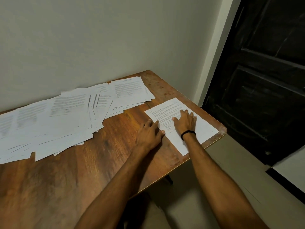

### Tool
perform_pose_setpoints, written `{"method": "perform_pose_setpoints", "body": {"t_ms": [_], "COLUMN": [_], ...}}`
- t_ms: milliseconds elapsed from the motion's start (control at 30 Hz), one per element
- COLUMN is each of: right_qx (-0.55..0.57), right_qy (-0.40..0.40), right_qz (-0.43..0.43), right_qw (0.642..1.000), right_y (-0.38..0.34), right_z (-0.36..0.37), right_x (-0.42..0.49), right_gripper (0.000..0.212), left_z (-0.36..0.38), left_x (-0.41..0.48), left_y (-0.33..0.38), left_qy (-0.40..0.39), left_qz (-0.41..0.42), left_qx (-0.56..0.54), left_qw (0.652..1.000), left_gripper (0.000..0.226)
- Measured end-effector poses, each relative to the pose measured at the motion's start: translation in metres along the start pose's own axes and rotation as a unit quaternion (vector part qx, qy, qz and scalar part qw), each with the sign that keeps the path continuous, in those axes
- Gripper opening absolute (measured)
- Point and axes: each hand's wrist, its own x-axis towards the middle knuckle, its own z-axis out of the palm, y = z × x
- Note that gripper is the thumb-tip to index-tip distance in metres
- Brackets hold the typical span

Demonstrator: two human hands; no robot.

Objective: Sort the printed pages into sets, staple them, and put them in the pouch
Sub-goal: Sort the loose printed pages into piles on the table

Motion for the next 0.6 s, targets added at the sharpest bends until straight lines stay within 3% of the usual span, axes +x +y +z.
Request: {"method": "perform_pose_setpoints", "body": {"t_ms": [133,200,400,600], "right_qx": [0.098,0.140,0.203,0.214], "right_qy": [0.076,0.071,-0.058,-0.152], "right_qz": [-0.014,-0.030,-0.069,-0.095], "right_qw": [0.992,0.987,0.975,0.960], "right_y": [-0.030,-0.051,-0.134,-0.215], "right_z": [0.003,0.010,0.052,0.100], "right_x": [-0.010,-0.015,-0.034,-0.048], "right_gripper": [0.042,0.032,0.010,0.015], "left_z": [-0.022,-0.038,-0.084,-0.104], "left_x": [-0.005,-0.007,-0.023,-0.056], "left_y": [-0.031,-0.057,-0.159,-0.232], "left_qy": [0.072,0.094,0.154,0.133], "left_qz": [-0.038,-0.083,-0.226,-0.320], "left_qx": [-0.013,-0.003,-0.010,0.019], "left_qw": [0.997,0.992,0.962,0.938], "left_gripper": [0.055,0.061,0.069,0.080]}}
